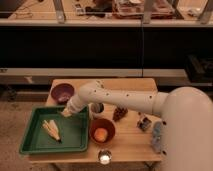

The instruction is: Place fork in tray

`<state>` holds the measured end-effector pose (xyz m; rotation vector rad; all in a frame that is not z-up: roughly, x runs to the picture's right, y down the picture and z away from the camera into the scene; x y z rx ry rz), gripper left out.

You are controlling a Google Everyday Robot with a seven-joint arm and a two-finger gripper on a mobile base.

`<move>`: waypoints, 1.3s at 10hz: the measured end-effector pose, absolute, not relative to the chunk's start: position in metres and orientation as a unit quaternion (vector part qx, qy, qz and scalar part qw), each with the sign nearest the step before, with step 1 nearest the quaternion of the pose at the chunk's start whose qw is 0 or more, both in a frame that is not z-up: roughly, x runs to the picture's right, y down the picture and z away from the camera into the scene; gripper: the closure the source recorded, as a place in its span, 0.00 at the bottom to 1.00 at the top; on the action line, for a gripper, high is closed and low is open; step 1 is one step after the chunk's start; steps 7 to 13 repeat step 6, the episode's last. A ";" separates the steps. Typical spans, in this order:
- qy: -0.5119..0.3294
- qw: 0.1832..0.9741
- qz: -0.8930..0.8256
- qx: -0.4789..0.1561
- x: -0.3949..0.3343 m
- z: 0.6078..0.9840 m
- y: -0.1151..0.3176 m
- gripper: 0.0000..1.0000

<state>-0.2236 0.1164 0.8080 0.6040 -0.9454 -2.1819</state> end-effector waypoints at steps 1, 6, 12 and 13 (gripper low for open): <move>-0.363 0.341 -0.837 0.226 -0.228 0.813 0.115 0.43; -0.380 0.355 -0.818 0.244 -0.217 0.812 0.110 0.20; -0.380 0.355 -0.818 0.244 -0.217 0.812 0.110 0.20; -0.380 0.355 -0.818 0.244 -0.217 0.812 0.110 0.20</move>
